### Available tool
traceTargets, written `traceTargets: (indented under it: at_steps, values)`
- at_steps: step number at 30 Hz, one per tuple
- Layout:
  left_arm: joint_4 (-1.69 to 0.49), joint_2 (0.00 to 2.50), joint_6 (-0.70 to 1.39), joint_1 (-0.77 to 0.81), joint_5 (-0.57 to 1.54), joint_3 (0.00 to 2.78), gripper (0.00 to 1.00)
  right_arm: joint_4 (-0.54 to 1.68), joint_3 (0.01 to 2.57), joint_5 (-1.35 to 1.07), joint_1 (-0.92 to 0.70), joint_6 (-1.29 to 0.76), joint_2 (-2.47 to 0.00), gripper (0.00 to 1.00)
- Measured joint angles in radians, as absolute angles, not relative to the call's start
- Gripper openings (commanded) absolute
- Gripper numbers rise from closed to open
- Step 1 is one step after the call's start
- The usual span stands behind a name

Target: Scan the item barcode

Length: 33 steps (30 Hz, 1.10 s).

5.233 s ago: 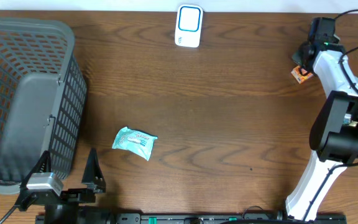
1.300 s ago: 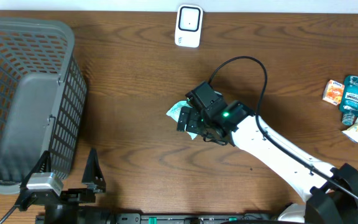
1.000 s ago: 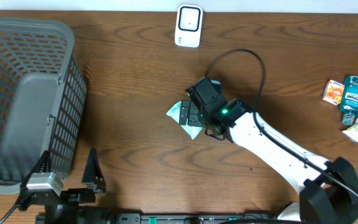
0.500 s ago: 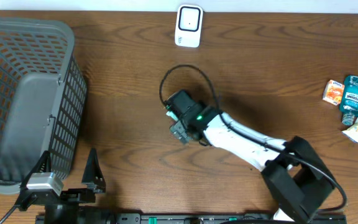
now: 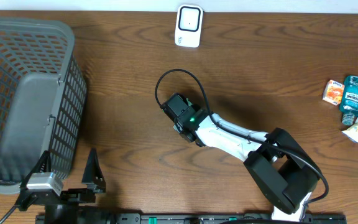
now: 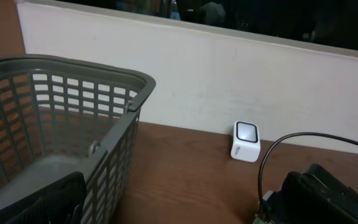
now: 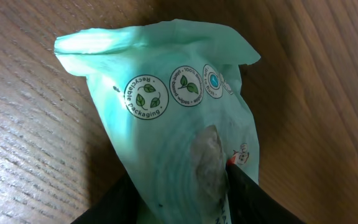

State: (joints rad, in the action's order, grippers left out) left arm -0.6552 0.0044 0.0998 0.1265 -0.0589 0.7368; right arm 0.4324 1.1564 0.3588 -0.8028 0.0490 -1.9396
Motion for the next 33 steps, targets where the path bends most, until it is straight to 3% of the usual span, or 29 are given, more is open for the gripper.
traceTargets:
  at_steps: [2,4,10,15,22,33]
  values:
    - [-0.655,0.004,0.100,0.126,-0.059,0.737,0.98,0.432,1.160,0.367,-0.803,0.037,-1.946,0.08]
    - [-0.655,0.004,0.100,0.126,-0.059,0.737,0.98,0.432,1.165,0.377,-0.803,0.030,-1.949,0.01]
    - [-0.655,0.004,0.100,0.126,-0.059,0.737,0.98,0.584,1.242,0.273,-0.783,-0.012,-1.950,0.01]
    - [-0.655,0.004,0.100,0.126,-0.059,0.737,0.98,0.854,1.388,-0.160,-0.673,-0.002,-1.948,0.01]
    - [-0.656,0.004,0.100,0.126,-0.059,0.737,0.98,1.066,1.449,-0.788,-0.507,0.133,-1.944,0.01]
    - [-0.656,0.004,0.100,0.126,-0.059,0.737,0.98,1.232,1.448,-1.314,-0.486,0.188,-1.944,0.01]
